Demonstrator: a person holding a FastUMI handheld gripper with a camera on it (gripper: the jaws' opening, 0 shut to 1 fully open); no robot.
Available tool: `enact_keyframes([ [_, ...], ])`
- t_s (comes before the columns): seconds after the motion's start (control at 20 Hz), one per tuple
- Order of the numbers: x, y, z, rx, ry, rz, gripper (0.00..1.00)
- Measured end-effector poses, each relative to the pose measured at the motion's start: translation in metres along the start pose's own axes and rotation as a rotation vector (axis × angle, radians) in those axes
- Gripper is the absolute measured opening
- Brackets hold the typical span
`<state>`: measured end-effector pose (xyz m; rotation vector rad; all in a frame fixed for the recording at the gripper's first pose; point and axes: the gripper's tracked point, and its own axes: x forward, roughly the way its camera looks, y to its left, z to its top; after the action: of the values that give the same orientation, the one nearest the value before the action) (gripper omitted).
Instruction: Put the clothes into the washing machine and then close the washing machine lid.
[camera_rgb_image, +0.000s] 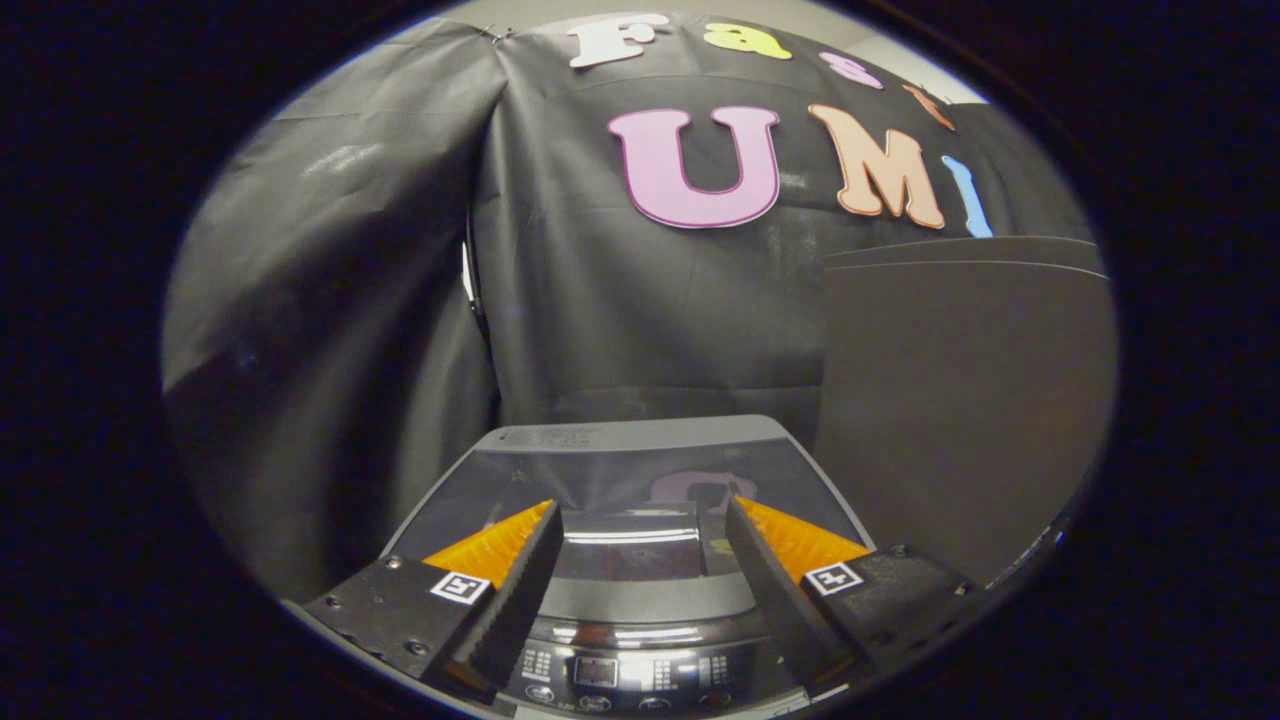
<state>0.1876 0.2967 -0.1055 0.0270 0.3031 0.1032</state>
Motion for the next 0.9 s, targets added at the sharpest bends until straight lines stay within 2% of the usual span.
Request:
enact_keyframes([
  [0.35,-0.058,0.000,0.015,-0.026,0.010,0.005,0.98],
  [0.6,-0.099,0.012,0.028,-0.048,0.005,0.041,0.98],
  [0.9,-0.146,0.021,0.039,0.037,0.021,0.090,0.99],
])
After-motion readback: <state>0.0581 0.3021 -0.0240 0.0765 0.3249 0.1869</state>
